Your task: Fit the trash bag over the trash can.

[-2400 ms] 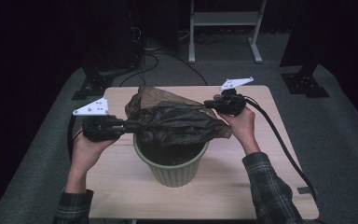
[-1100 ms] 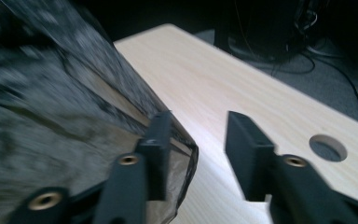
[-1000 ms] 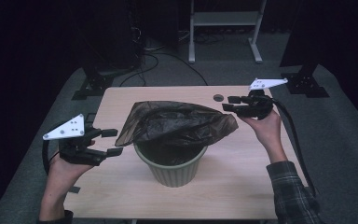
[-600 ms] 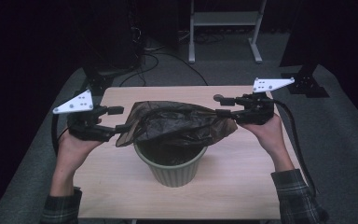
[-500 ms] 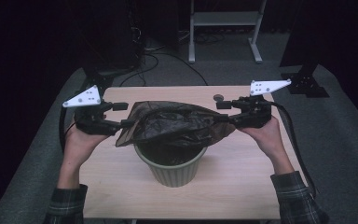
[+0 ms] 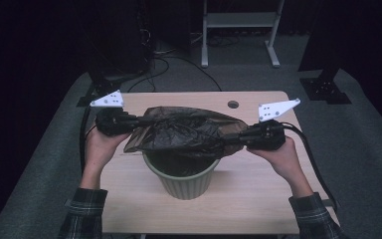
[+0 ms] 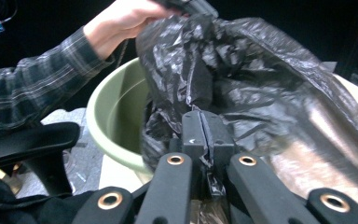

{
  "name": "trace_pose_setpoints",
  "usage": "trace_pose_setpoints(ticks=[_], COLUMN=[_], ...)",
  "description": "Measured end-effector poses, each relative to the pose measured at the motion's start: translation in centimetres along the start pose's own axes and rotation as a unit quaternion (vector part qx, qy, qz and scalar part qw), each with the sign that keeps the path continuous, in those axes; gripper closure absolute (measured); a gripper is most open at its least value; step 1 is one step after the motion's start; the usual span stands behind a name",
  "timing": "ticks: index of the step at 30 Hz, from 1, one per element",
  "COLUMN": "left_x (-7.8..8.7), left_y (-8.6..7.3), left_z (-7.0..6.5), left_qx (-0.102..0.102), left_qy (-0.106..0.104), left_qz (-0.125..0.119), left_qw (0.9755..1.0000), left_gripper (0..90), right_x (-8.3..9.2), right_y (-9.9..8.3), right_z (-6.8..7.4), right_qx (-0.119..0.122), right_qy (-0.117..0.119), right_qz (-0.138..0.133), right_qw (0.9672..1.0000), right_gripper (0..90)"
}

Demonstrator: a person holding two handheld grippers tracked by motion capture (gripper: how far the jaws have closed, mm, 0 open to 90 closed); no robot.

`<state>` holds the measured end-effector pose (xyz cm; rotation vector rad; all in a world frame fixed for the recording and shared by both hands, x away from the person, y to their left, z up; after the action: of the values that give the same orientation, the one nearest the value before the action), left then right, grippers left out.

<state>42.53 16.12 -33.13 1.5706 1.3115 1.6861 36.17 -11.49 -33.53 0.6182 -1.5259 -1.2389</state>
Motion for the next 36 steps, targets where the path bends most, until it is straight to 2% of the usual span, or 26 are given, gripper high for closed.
trace_pose_setpoints(ticks=[4, 8, 15, 19, 24, 28, 31, 34, 36], left_x=[0.0, -0.2, -0.6, -0.7, -1.1, -1.1, -0.9, -0.7, -0.4], left_y=[-0.4, -0.9, -1.5, -2.0, -3.4, -4.6, -5.1, -5.3, -5.3], left_z=[0.4, 0.8, 0.9, 1.2, 1.8, 2.0, 1.9, 1.8, 1.9], left_qx=[0.016, 0.021, 0.029, 0.039, 0.055, 0.070, 0.079, 0.077, 0.077], left_qy=[0.009, 0.013, 0.013, 0.017, 0.030, 0.027, 0.019, 0.022, 0.027], left_qz=[-0.006, -0.002, 0.001, 0.005, 0.032, 0.038, 0.036, 0.035, 0.038], left_qw=[0.9998, 0.9997, 0.9995, 0.9991, 0.9975, 0.9964, 0.9961, 0.9961, 0.9959], left_gripper=[90.0, 90.0, 90.0, 90.0, 90.0, 90.0, 90.0, 90.0, 90.0], right_x=[0.1, 0.2, -0.9, -2.1, -3.7, -4.9, -5.2, -5.3, -5.1], right_y=[-1.3, -3.5, -7.5, -9.7, -11.7, -13.7, -13.9, -13.8, -13.5], right_z=[1.3, 2.7, 5.0, 6.5, 8.3, 9.4, 9.9, 10.1, 9.9], right_qx=[0.006, 0.004, 0.002, 0.016, 0.024, 0.027, 0.026, 0.032, 0.037], right_qy=[0.013, 0.031, 0.062, 0.071, 0.091, 0.104, 0.112, 0.109, 0.097], right_qz=[0.010, 0.023, 0.067, 0.114, 0.146, 0.179, 0.173, 0.167, 0.161], right_qw=[0.9998, 0.9993, 0.9959, 0.9908, 0.9848, 0.9779, 0.9781, 0.9794, 0.9816], right_gripper=[89.1, 89.1, 89.2, 89.2, 89.3, 89.4, 89.4, 89.1, 80.1])
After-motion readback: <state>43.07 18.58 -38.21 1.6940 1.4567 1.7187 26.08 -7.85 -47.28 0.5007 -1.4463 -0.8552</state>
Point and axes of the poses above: each handheld gripper's, and its own axes: x roughly backward along the jaws, y roughly out of its top, z roughly to its left, the point moved 9 cm from there along -x, roughly forward along the jaws, and after that the axes turned 12 degrees about -y, right-handed, at the moved point
